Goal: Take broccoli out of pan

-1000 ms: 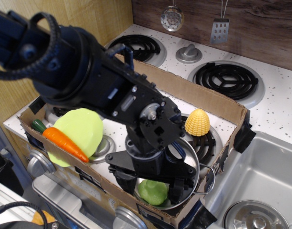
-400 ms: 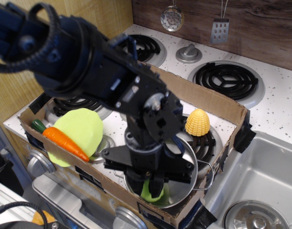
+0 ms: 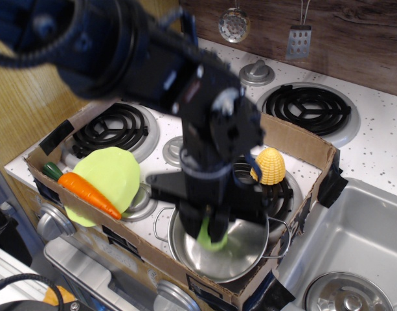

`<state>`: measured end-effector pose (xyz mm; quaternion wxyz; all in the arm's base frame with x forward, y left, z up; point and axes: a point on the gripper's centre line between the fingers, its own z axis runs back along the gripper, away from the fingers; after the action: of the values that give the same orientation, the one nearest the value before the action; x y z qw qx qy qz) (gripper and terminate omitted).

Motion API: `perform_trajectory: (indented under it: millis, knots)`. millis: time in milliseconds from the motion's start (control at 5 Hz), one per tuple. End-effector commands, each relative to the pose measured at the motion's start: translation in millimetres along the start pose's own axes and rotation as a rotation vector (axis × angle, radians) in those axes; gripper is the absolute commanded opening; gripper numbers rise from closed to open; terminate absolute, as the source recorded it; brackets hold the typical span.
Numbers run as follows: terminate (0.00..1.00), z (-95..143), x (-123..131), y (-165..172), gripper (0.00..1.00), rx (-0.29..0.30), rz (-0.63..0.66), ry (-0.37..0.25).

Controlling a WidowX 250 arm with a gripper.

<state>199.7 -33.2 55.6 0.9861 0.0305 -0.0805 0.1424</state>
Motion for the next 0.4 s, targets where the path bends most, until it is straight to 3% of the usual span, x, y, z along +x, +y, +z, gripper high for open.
perform_trajectory:
  millis: [0,200]
  knots:
    - [0.00,46.4,92.8,29.3,0.00,0.038,-0.197,-0.045]
    - [0.00,50.3,125.3,41.7,0.00,0.042,-0.273,-0.059]
